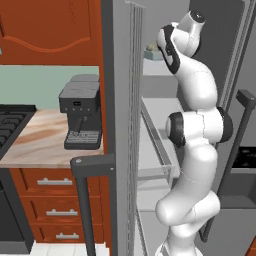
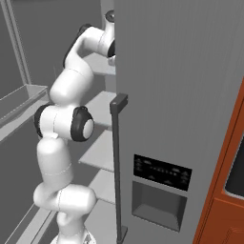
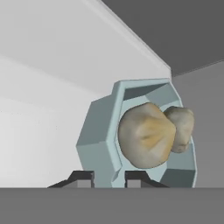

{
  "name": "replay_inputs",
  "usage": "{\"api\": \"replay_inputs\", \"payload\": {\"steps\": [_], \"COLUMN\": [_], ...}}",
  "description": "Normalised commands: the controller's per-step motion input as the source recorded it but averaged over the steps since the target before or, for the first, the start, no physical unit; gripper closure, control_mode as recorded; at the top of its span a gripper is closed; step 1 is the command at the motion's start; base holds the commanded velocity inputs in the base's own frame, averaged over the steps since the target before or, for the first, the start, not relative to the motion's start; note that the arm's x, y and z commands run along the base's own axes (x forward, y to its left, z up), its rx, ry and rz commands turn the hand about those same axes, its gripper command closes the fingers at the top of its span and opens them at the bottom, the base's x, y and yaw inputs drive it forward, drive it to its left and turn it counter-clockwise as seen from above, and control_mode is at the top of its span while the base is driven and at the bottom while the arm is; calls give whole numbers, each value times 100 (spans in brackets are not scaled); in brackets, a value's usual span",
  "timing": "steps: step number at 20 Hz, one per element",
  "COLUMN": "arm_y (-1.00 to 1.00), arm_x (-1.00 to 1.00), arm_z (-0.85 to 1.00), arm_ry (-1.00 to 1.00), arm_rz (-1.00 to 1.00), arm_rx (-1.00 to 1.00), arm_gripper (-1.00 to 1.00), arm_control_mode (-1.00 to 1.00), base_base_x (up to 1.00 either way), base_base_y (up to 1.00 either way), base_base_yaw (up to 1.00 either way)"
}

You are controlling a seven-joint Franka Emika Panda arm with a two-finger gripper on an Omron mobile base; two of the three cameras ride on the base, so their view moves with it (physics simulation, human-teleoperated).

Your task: Place two dumplings into each of the tupperware containers and then place the containers in the fridge.

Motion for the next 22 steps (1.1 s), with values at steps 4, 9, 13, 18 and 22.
{"api": "replay_inputs", "payload": {"steps": [4,9,13,18,22], "arm_y": [0,0,0,-1,-11], "arm_x": [0,-1,0,6,3], "arm_z": [-62,-33,0,0,0], "arm_ry": [-14,-5,0,0,0], "arm_rz": [0,0,0,0,0], "arm_rx": [0,0,0,0,0], "arm_gripper": [100,100,100,100,-100], "arm_control_mode": [-100,-100,-100,-100,-100], "base_base_x": [0,0,0,0,0], "base_base_y": [0,0,0,0,0], "base_base_yaw": [0,0,0,0,0]}}
